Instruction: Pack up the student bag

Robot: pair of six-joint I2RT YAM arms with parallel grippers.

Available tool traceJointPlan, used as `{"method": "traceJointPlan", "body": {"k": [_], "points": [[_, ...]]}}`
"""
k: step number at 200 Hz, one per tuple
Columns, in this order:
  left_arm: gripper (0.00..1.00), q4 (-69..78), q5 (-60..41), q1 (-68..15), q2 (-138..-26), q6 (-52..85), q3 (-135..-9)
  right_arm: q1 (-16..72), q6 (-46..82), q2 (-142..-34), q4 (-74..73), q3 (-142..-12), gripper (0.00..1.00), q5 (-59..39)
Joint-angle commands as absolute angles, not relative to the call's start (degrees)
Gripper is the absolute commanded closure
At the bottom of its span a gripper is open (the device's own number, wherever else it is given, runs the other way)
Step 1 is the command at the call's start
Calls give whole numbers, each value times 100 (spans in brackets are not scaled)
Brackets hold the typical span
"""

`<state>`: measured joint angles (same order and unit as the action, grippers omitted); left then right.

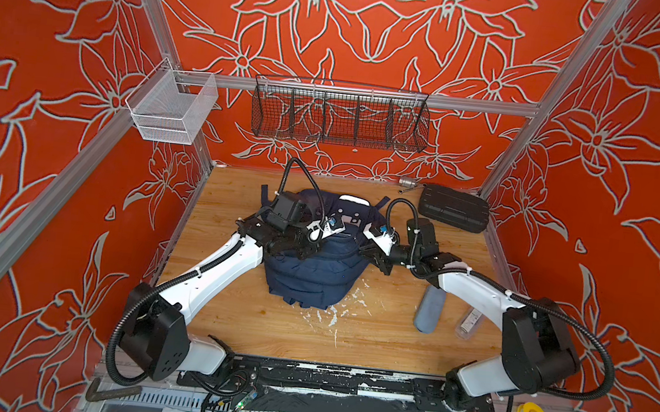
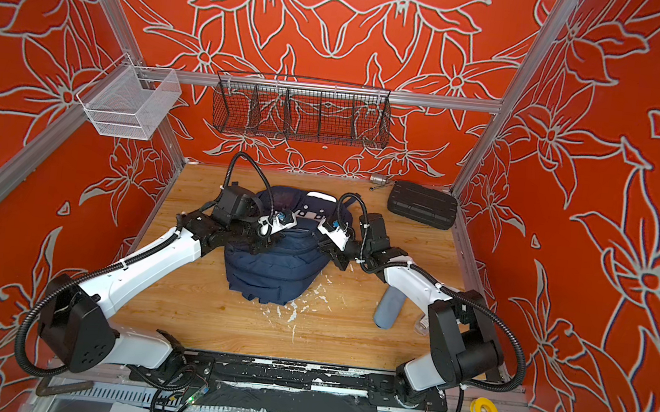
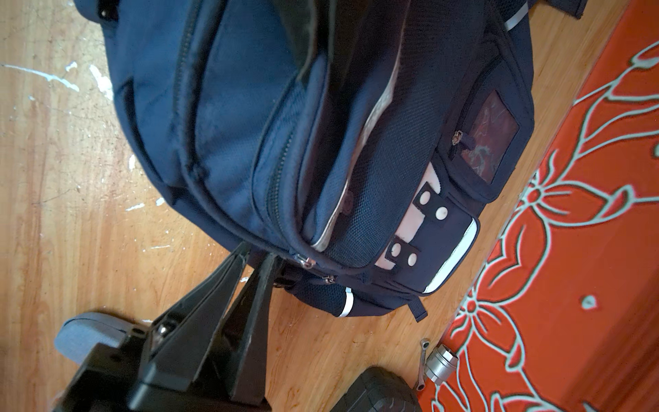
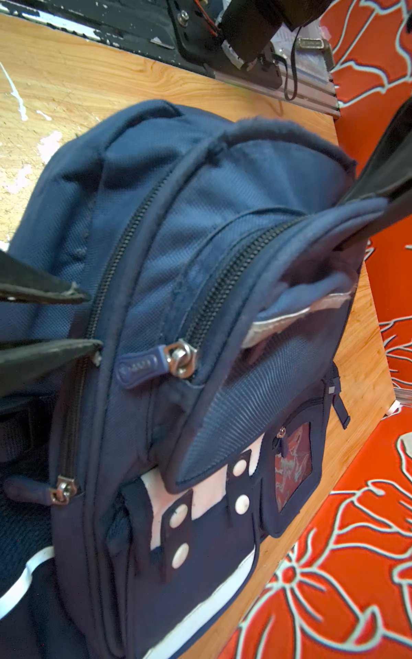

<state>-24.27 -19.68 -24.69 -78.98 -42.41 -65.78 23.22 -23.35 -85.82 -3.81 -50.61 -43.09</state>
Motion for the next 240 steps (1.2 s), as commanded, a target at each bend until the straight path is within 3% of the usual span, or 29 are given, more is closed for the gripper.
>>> {"method": "traceJointPlan", "body": {"k": [1, 47, 96, 166, 240], "points": [[100, -1793, -2246, -2411, -7656, -4212, -6795, 2298, -2197, -8457, -721, -5019, 79, -4098], [100, -1793, -2306, -2408, -7651, -4149, -6750, 2363, -2672, -8009, -1177, -4666, 75, -3892], [100, -1934, -2463, -2408, -7598, -4199, -6700, 2370, -2830, -8231, -1053, -4897, 69, -3691], [100, -1932, -2587, -2408, -7414, -4385, -6265, 2321, -2680, -8520, -1013, -5250, 63, -4544], [100, -1758, -2665, -2404, -7351, -4253, -6134, 2276, -3120, -8871, 93, -5651, 62, -4969]]}}
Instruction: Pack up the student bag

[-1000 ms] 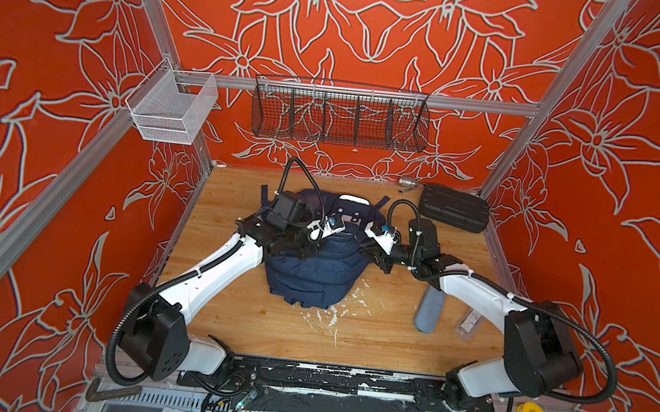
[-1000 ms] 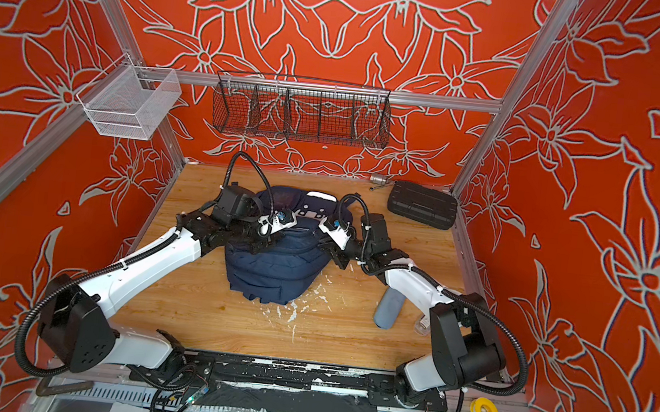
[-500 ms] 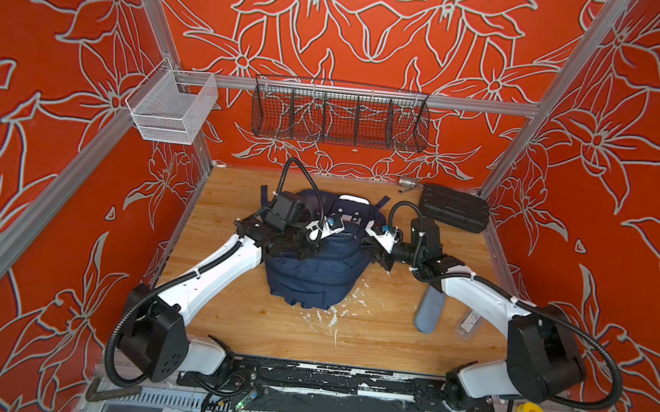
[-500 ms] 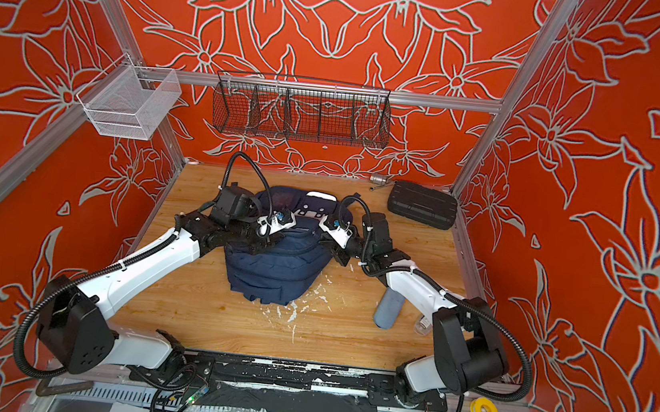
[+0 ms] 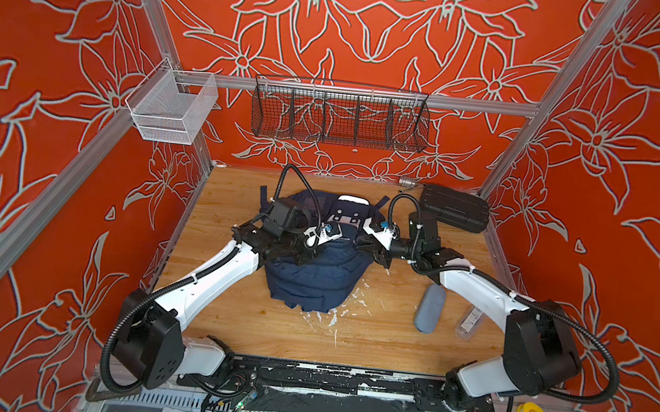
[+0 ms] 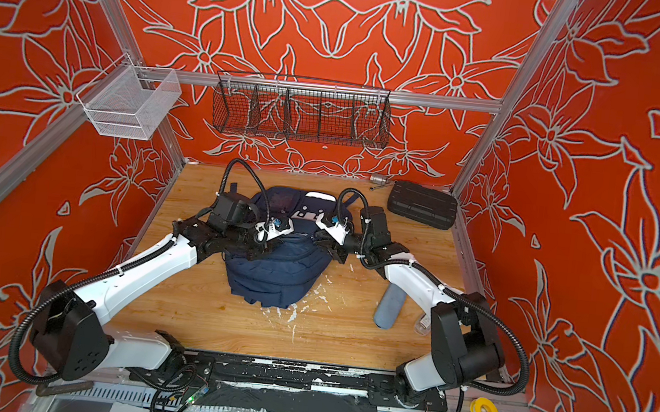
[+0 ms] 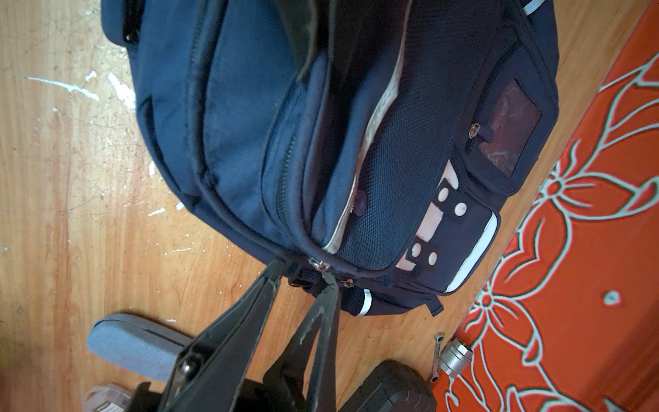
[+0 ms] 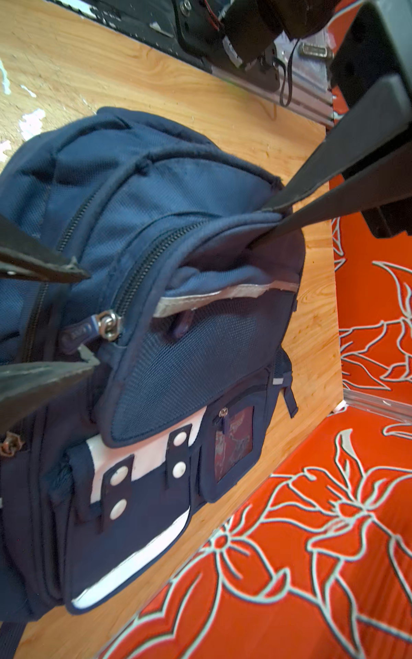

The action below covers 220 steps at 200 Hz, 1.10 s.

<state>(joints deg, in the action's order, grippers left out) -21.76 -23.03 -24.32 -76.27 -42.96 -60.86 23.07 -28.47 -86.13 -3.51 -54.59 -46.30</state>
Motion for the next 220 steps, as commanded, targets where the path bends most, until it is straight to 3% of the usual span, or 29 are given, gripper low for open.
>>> {"method": "traceJointPlan", "body": {"k": [1, 99, 163, 220], "points": [[100, -1758, -2664, -2406, -7349, -4253, -6134, 2276, -3120, -8874, 91, -5656, 62, -4963], [100, -1869, -2789, -2408, -7369, -4220, -6104, 2250, -3580, -9698, 450, -6290, 58, -4799], [100, -1560, -2669, -2400, -7507, -4104, -6152, 2391, -3987, -9523, 859, -6319, 71, -5300], [100, -1652, -2572, -2348, -7503, -4133, -6214, 2381, -3560, -9179, 487, -5943, 85, -4626]]}}
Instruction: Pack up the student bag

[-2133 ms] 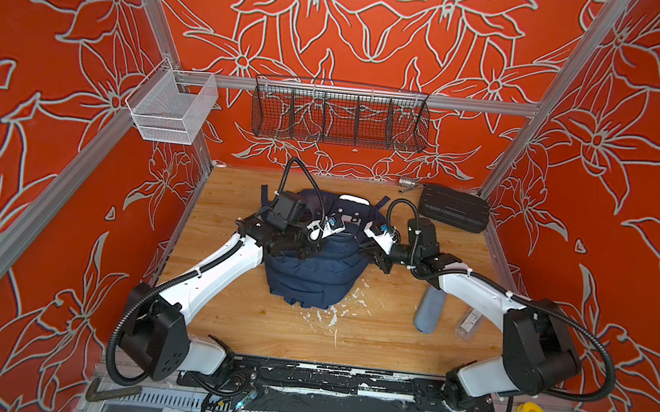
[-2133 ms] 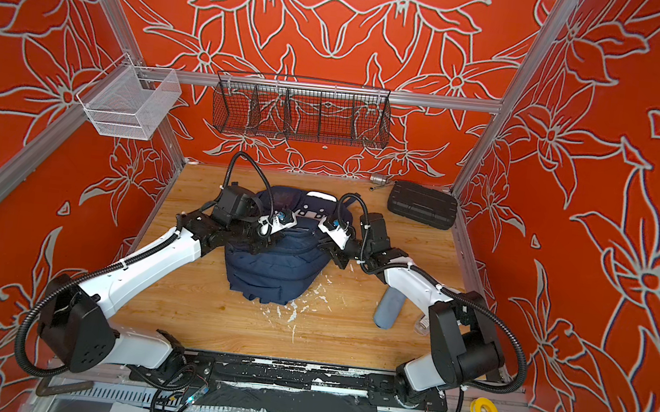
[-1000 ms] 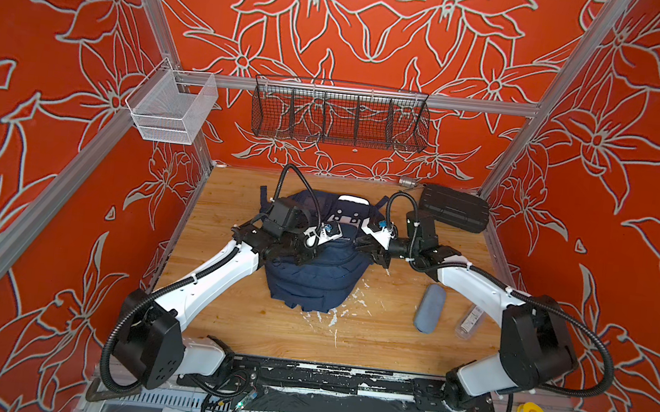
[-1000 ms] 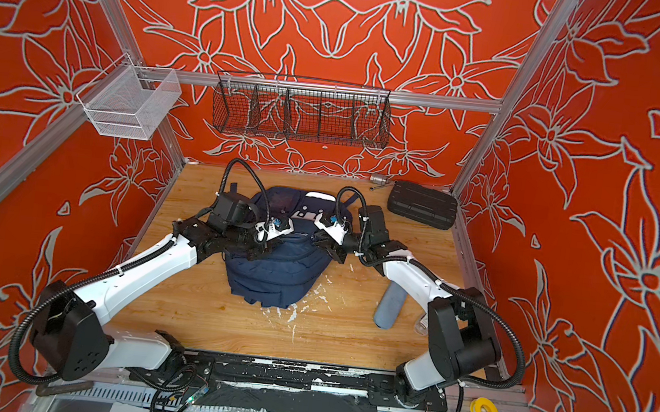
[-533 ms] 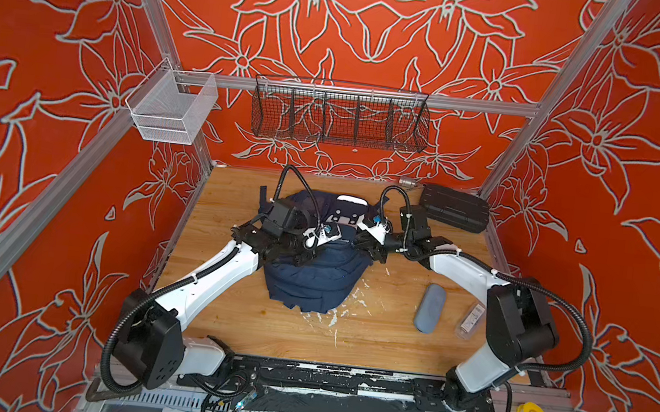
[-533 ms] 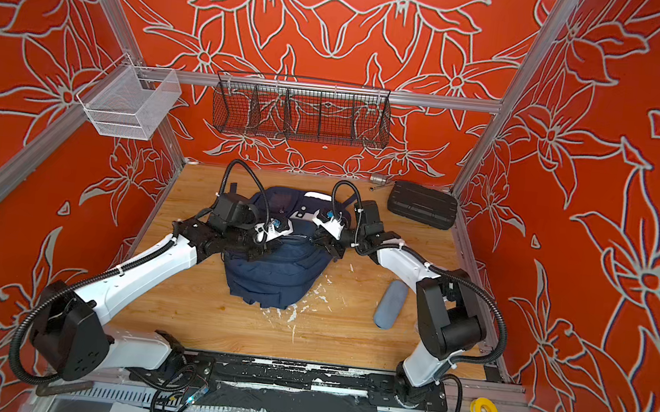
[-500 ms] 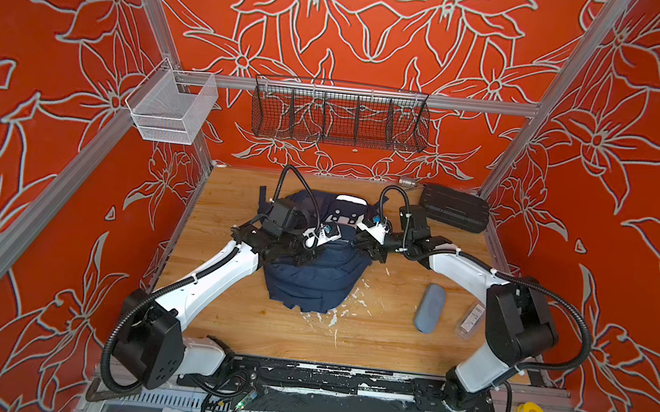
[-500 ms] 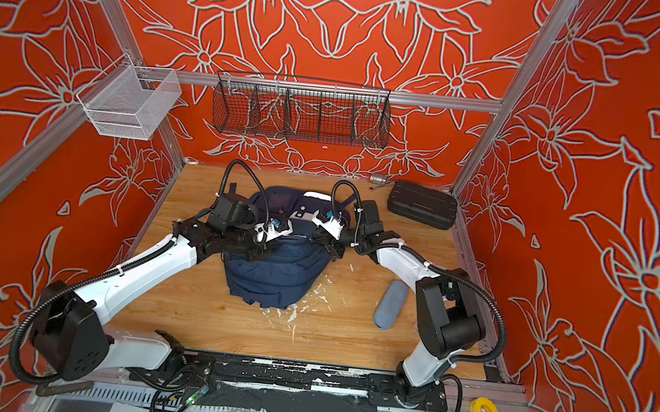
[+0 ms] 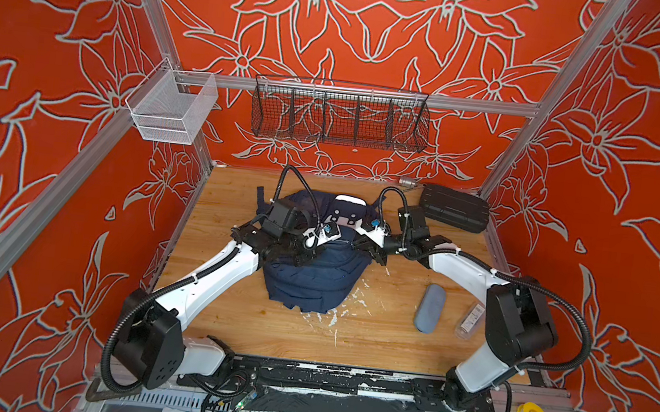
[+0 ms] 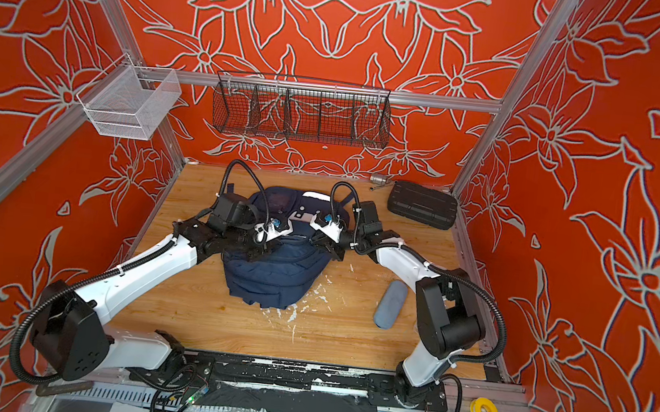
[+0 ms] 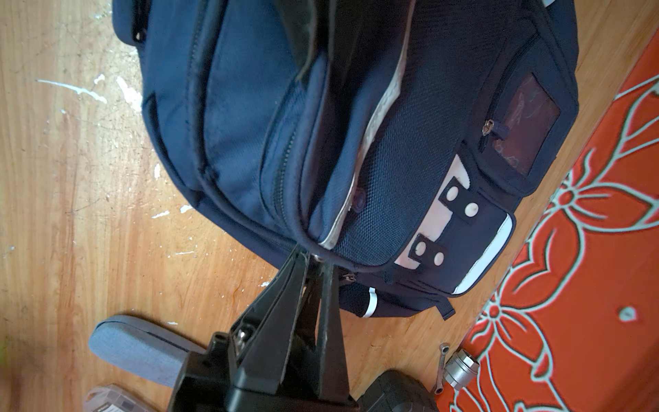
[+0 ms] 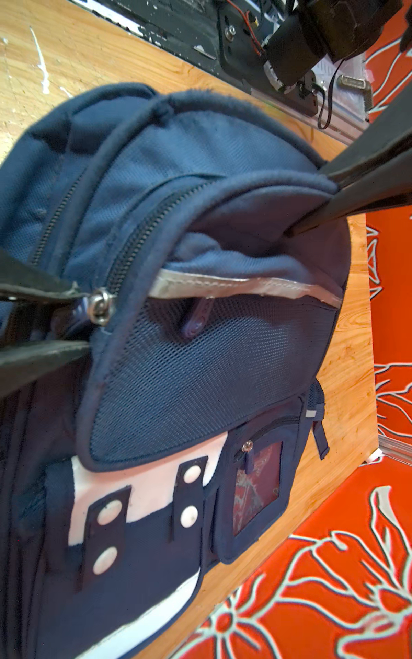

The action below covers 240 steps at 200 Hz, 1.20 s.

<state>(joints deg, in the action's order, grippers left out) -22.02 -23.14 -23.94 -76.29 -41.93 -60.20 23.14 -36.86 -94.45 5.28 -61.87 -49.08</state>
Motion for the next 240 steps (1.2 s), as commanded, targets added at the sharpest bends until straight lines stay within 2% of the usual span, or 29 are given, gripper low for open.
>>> {"method": "traceJointPlan", "body": {"k": [1, 93, 185, 211, 240], "points": [[100, -1652, -2569, -2347, -7500, -4132, -6214, 2382, -3547, -9173, 468, -5933, 86, -4616], [100, -1738, -2609, -2355, -7505, -3795, -6255, 2471, -3370, -8714, 295, -5564, 94, -4306], [100, -1670, -2743, -2374, -7384, -3657, -6143, 2627, -2862, -9079, -392, -5625, 80, -4146], [100, -1679, -2719, -2373, -7398, -3656, -6135, 2628, -2877, -9079, -374, -5632, 85, -4180], [100, -1767, -2578, -2373, -7465, -3539, -6212, 2632, -2964, -8995, -52, -5669, 100, -4163]]}}
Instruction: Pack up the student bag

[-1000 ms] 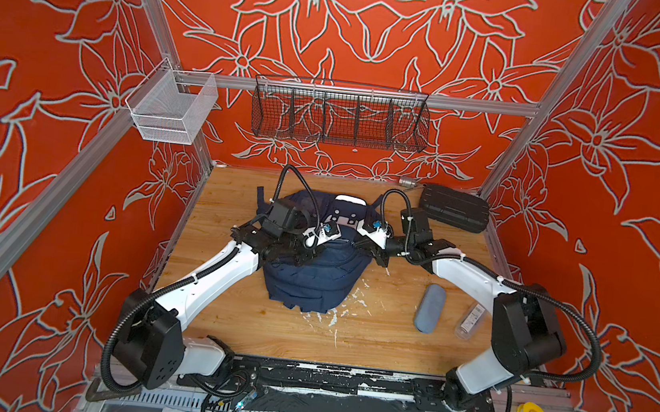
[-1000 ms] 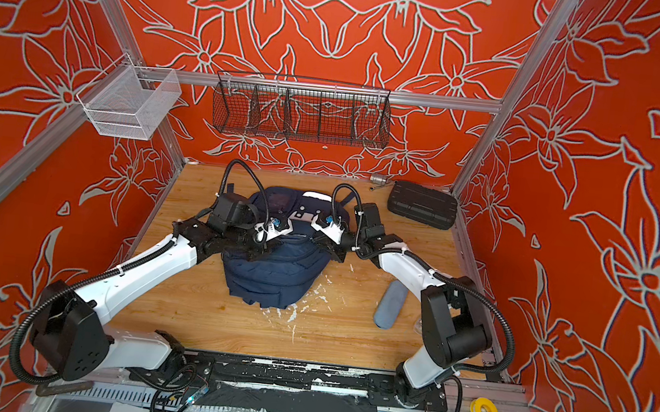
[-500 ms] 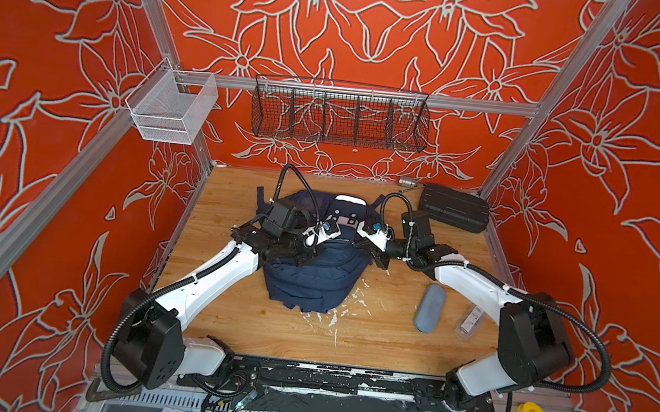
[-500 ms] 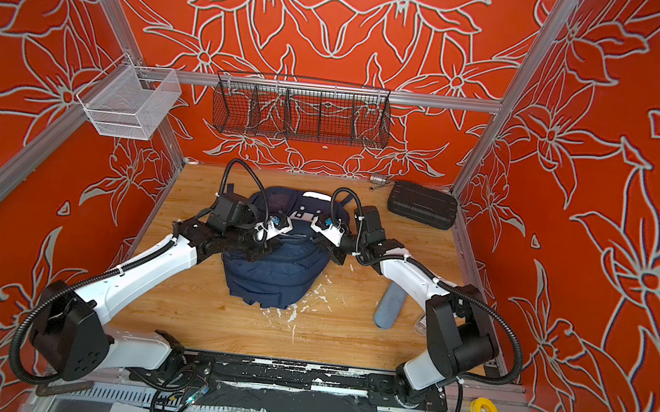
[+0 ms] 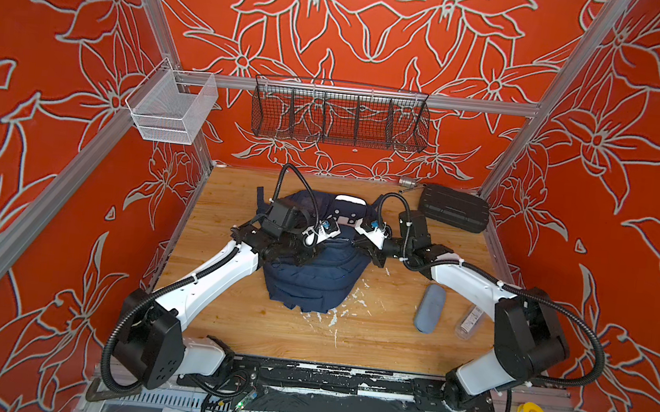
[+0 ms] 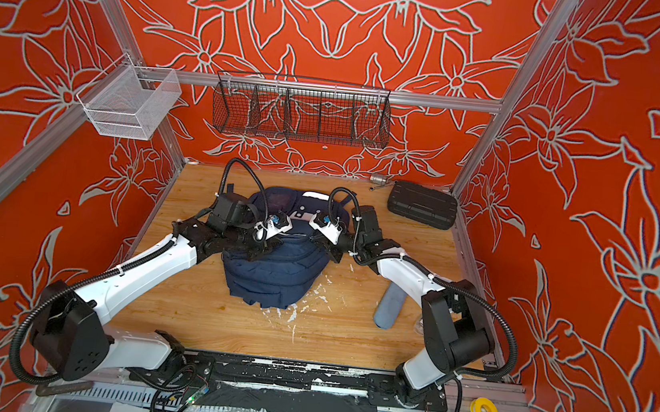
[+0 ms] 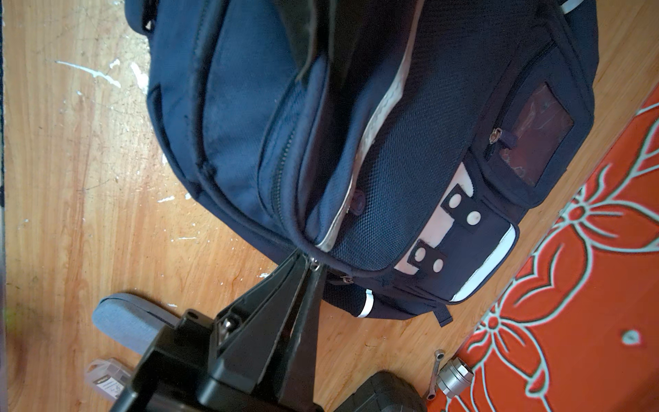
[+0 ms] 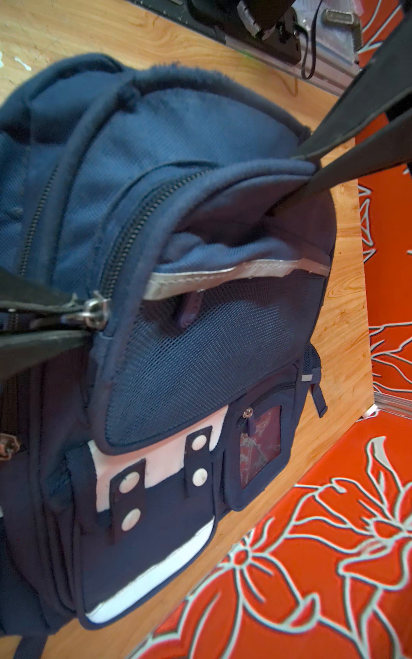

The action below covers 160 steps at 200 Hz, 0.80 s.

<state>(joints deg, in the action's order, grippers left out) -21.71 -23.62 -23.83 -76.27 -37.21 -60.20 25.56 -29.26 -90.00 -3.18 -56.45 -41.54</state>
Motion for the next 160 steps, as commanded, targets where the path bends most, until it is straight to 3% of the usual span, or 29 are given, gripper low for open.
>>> {"method": "traceJointPlan", "body": {"k": [1, 69, 112, 160], "points": [[100, -1771, -2572, -2373, -7468, -3532, -6217, 2635, -2963, -8984, -43, -5669, 100, -4156], [100, -2356, -1955, -2588, -7430, -2207, -6384, 2565, -2153, -8772, 781, -6029, 100, -3004], [100, -2244, -1896, -3151, -7411, -768, -6307, 2356, -2195, -9290, 1787, -7118, 100, -2925], [100, -2010, -1137, -3287, -7904, 527, -6619, 2373, -2221, -8687, 1892, -6880, 100, -3319]]}}
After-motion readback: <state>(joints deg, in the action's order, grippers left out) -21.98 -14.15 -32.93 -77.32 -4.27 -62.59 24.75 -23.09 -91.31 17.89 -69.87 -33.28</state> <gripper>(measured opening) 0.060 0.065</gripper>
